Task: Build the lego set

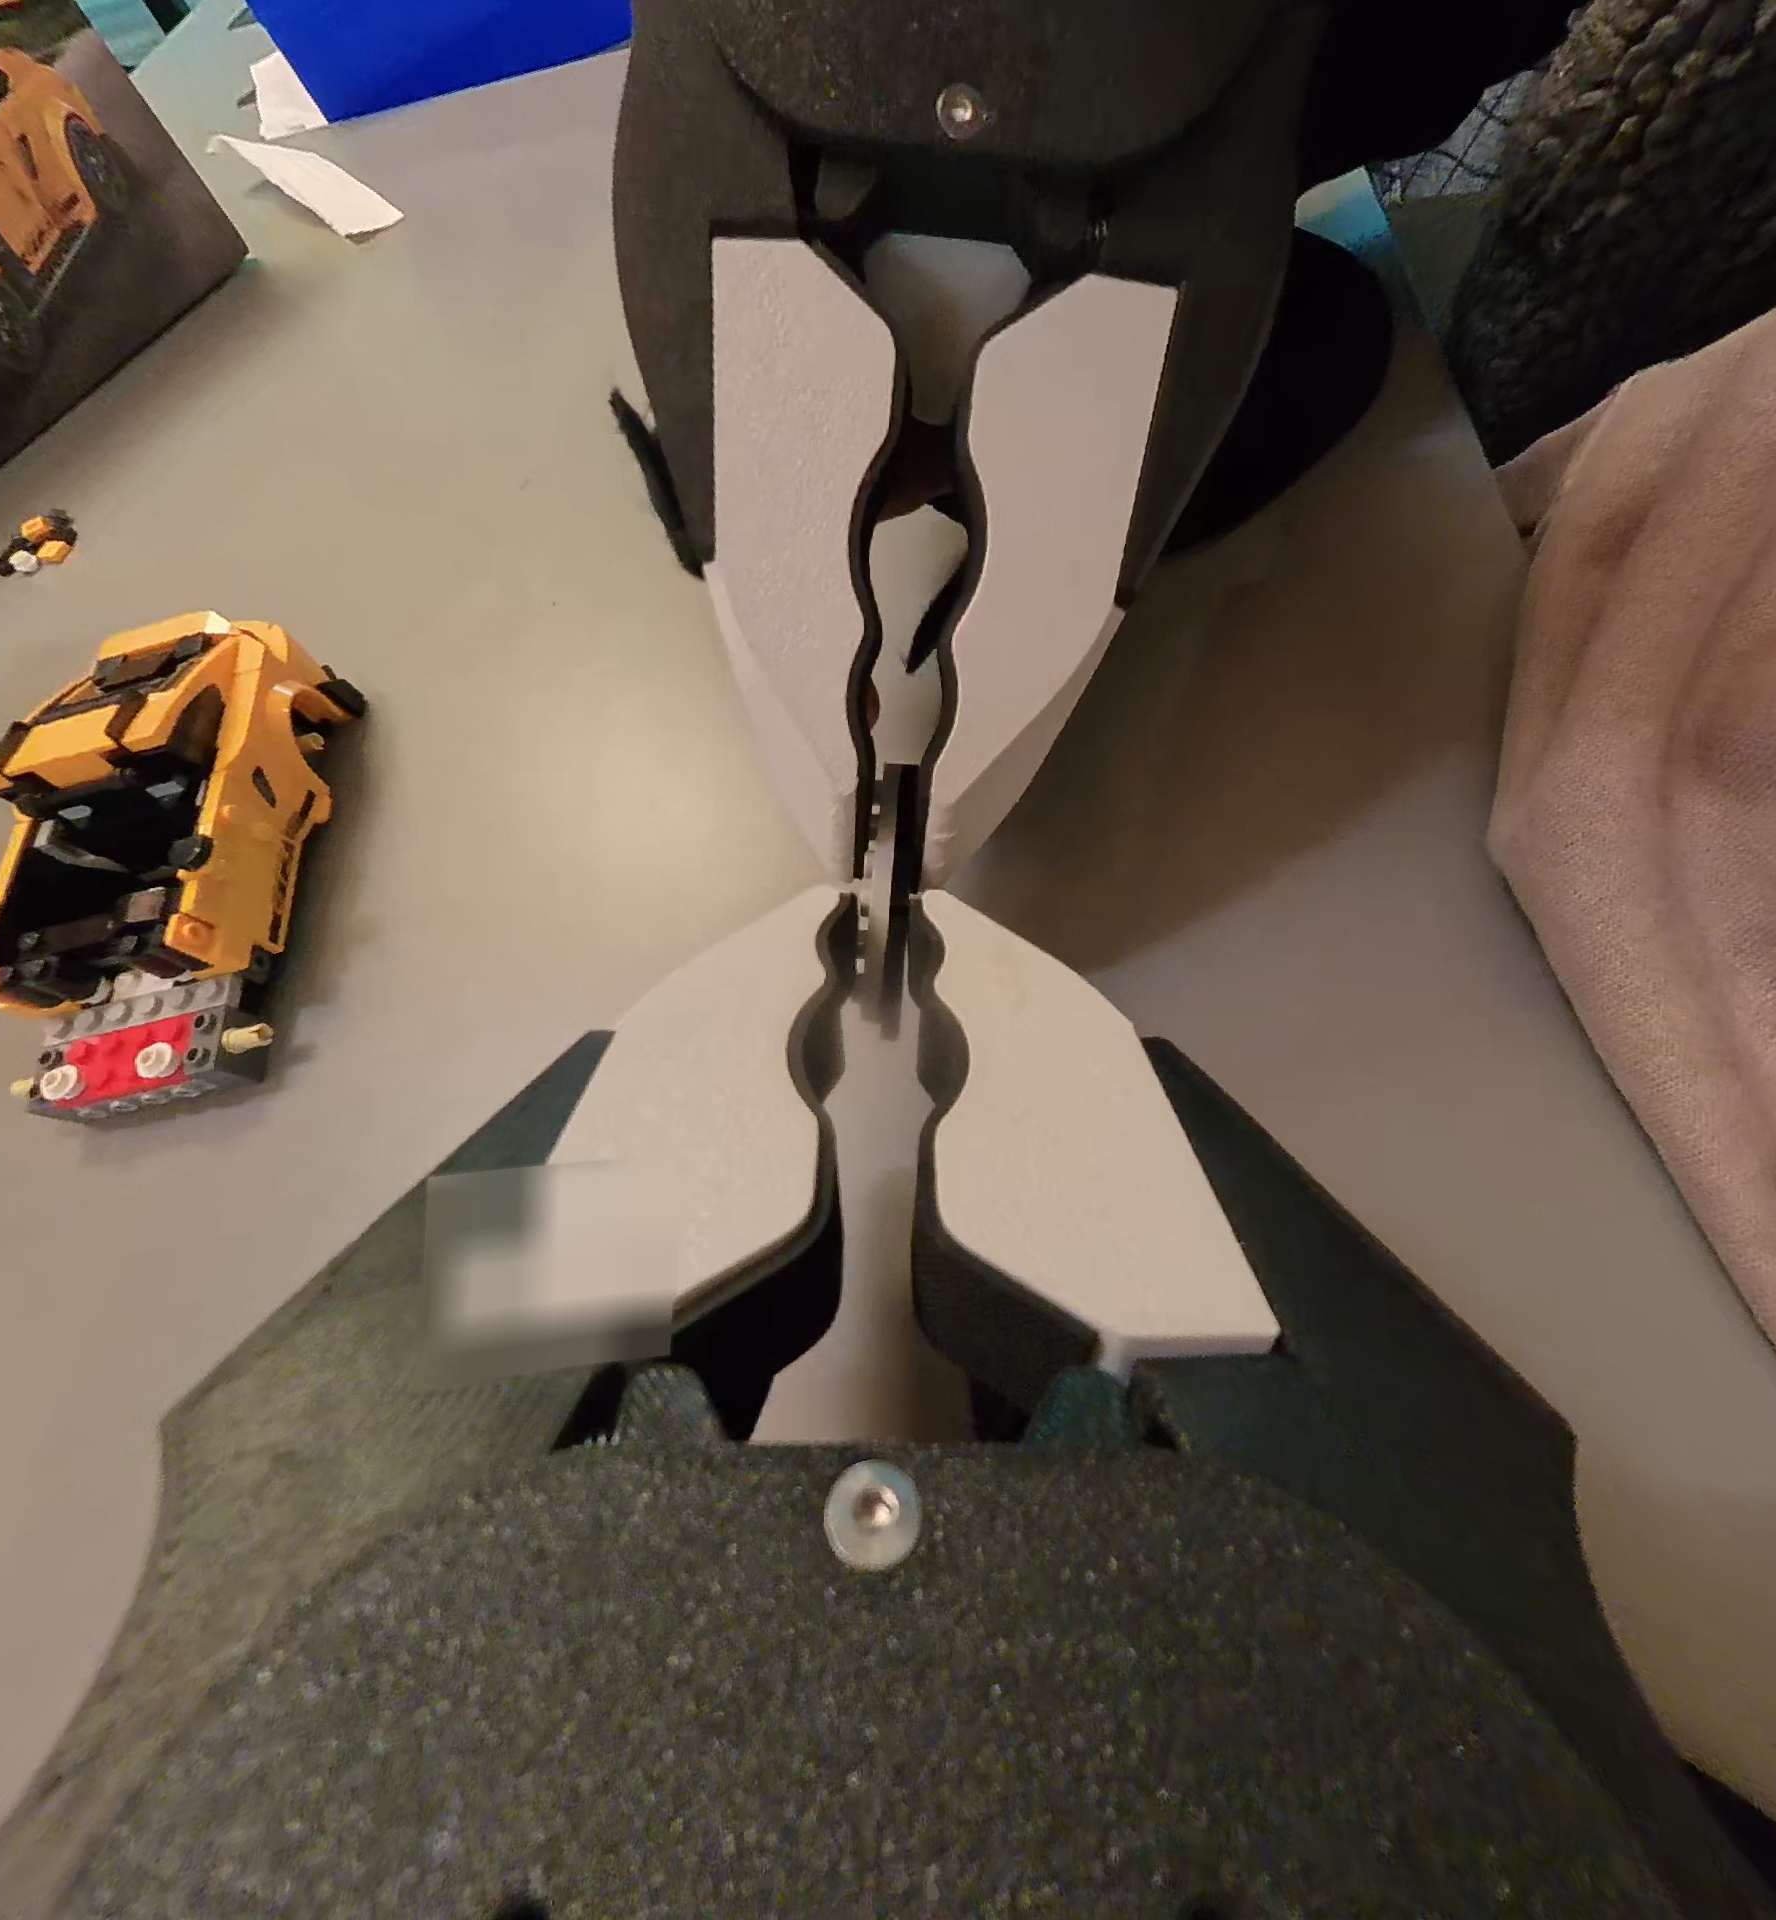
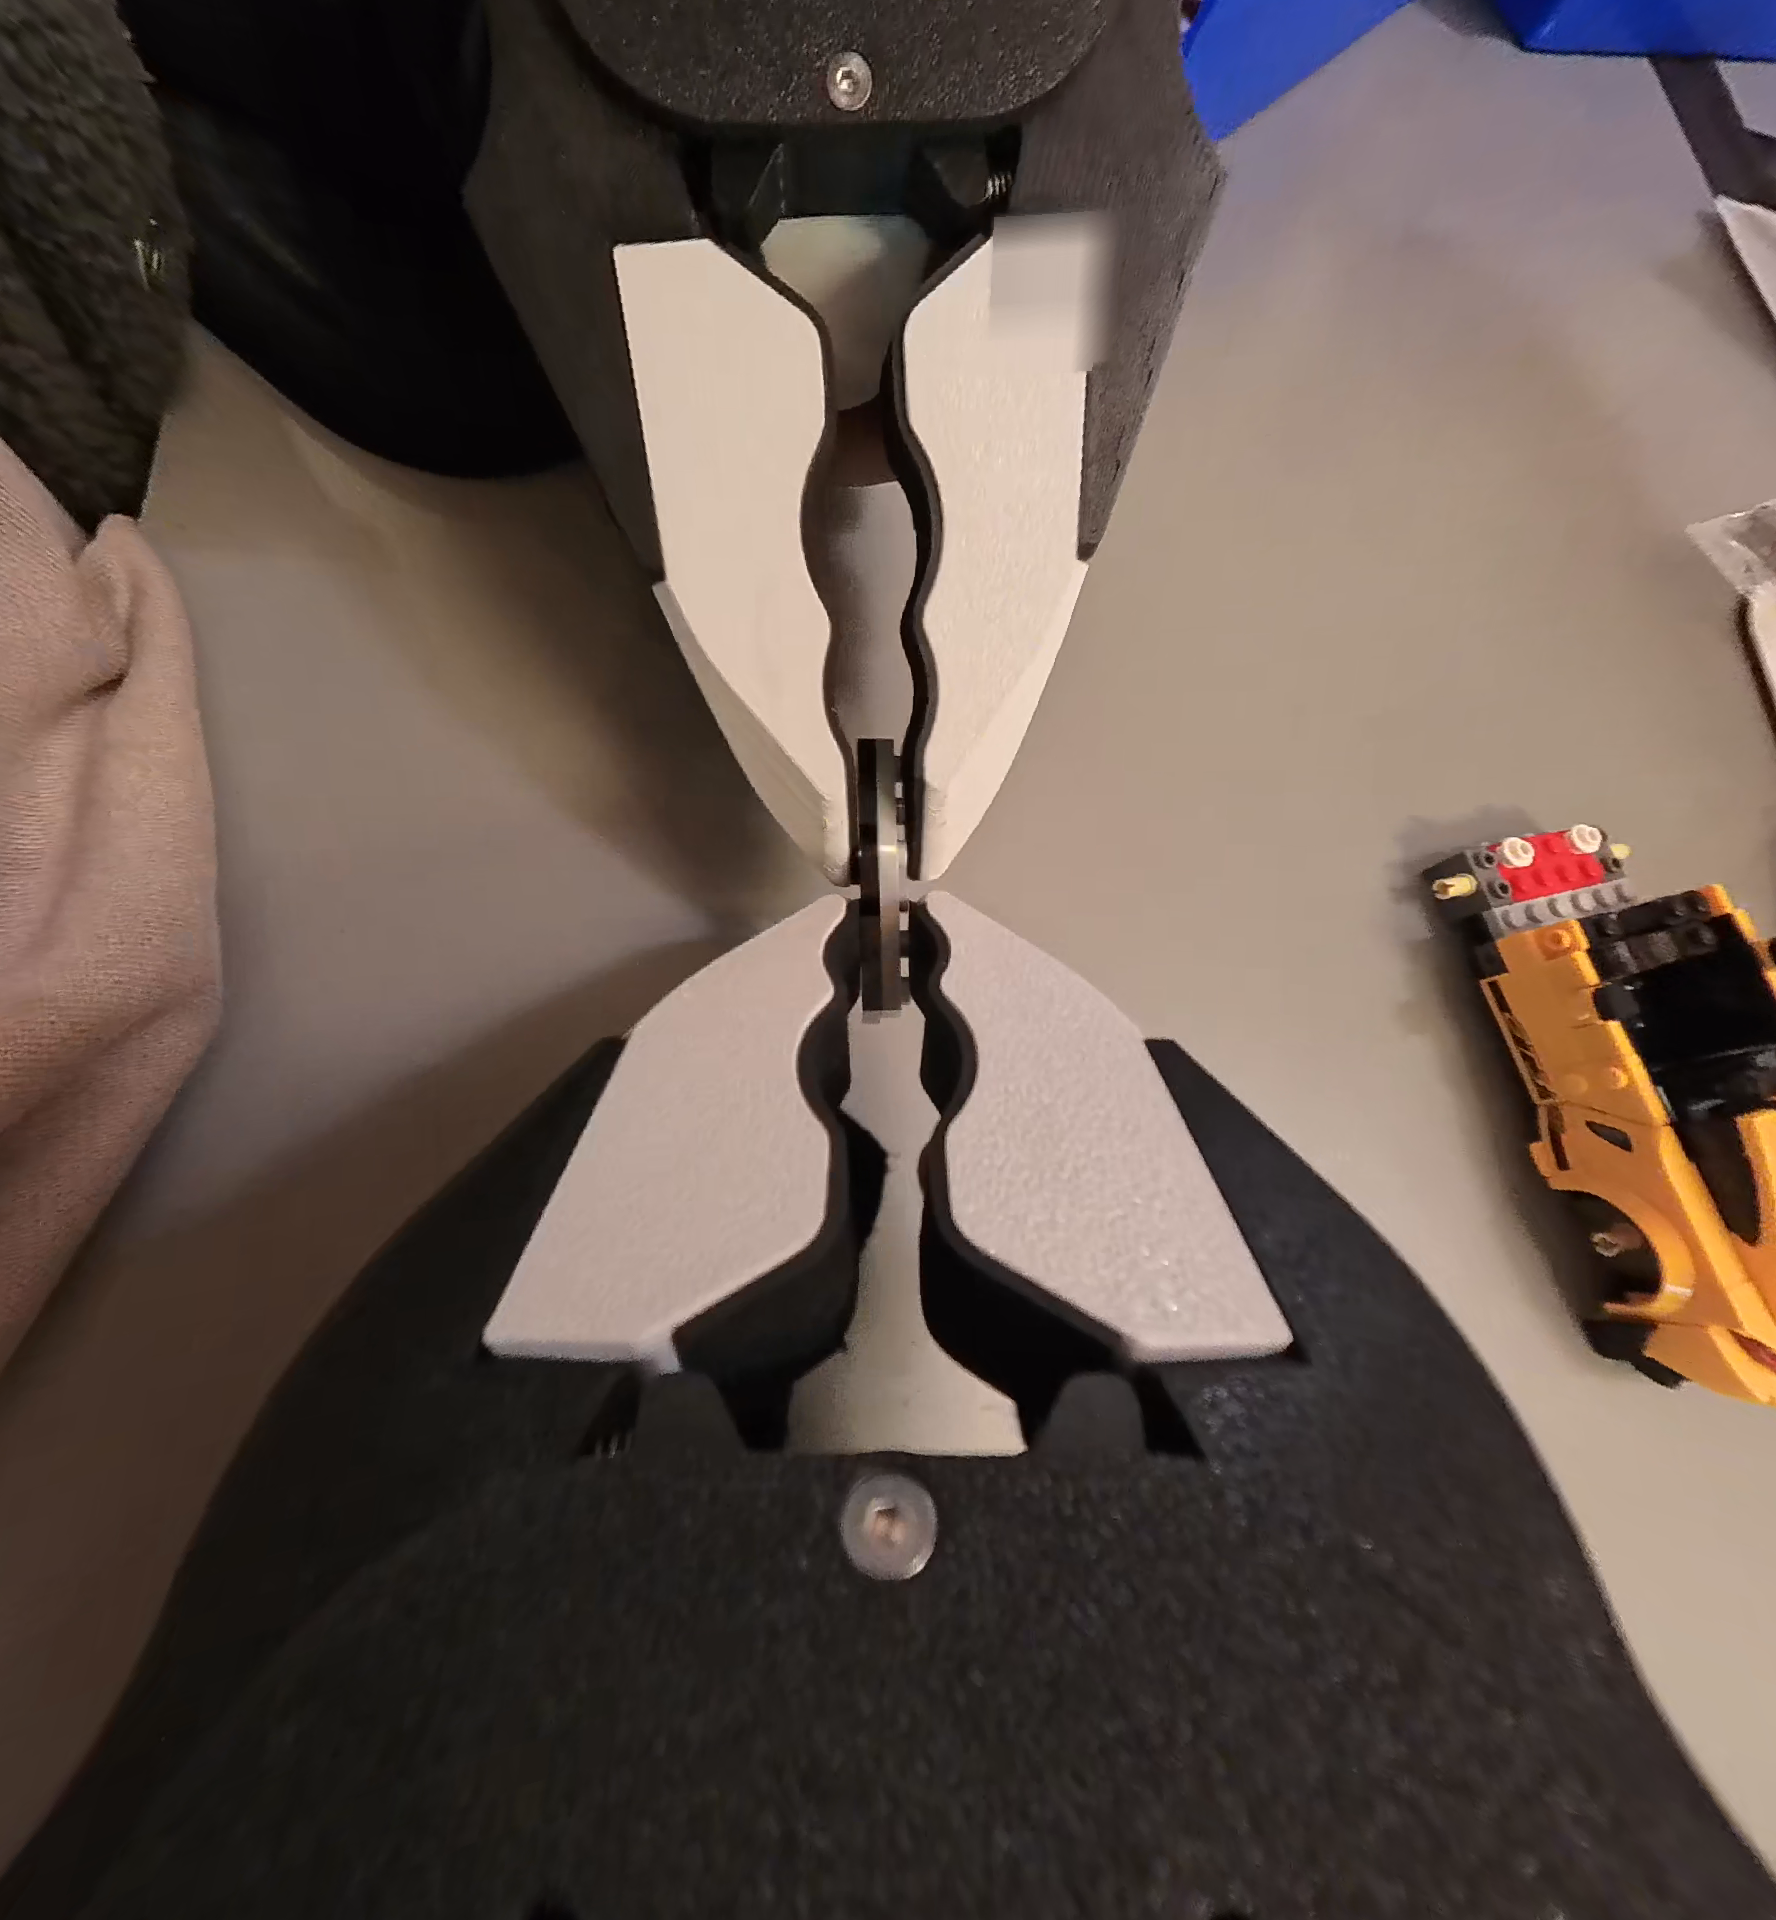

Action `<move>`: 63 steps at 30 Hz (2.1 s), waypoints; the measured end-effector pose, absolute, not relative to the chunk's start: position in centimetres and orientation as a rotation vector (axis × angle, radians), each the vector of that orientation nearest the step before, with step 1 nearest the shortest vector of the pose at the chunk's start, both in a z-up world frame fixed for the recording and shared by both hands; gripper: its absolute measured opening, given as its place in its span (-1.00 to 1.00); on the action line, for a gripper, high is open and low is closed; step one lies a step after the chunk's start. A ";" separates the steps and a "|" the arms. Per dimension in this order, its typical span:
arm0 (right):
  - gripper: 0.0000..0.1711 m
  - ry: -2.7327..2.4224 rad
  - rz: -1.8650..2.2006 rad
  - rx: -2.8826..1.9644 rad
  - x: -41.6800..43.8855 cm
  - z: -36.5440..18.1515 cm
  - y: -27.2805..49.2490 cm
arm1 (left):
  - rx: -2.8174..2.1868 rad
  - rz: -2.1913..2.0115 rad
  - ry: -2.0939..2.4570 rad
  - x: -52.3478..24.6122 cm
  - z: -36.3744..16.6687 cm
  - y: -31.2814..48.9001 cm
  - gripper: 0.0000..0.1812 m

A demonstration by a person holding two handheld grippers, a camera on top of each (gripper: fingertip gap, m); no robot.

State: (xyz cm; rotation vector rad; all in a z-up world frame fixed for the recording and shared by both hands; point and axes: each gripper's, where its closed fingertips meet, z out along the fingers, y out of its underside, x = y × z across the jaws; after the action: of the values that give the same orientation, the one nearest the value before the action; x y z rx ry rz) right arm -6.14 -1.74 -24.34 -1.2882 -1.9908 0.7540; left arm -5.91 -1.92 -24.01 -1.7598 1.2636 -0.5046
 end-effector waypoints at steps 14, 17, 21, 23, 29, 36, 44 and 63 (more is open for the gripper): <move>-0.91 -1.923 0.862 -1.338 -6.4 -24.5 -0.9 | -1.799 -0.543 1.196 -6.0 -24.3 -1.0 -0.89; -0.91 -1.906 0.888 -1.331 -6.5 -24.3 -0.9 | -1.818 -0.572 1.177 -6.0 -24.4 -0.9 -0.89; -0.91 -1.919 0.912 -1.331 -6.3 -24.3 -0.9 | -1.836 -0.581 1.178 -5.8 -24.4 -1.0 -0.90; -0.91 -1.917 0.923 -1.340 -6.3 -24.3 -1.0 | -1.855 -0.624 1.160 -5.7 -24.4 -1.0 -0.90; -0.91 -1.861 1.009 -1.383 -6.4 -23.5 -0.8 | -1.841 -0.719 1.081 -5.6 -23.7 -0.5 -0.89; -0.90 -1.811 1.032 -1.402 -6.7 -23.2 -0.5 | -1.853 -0.733 1.052 -5.9 -23.5 -0.3 -0.90; -0.91 -1.817 1.074 -1.415 -6.6 -23.1 -0.7 | -1.833 -0.748 1.053 -5.8 -23.3 -0.3 -0.89; -0.91 -1.756 1.324 -1.482 -6.3 -21.8 -0.9 | -1.878 -1.055 0.925 -5.8 -22.0 -1.1 -0.91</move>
State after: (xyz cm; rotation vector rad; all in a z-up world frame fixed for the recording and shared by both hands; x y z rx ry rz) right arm -6.27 -0.87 -21.83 -1.4820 -1.7557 1.3240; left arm -5.83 -1.06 -22.04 -1.8781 0.9246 -1.0548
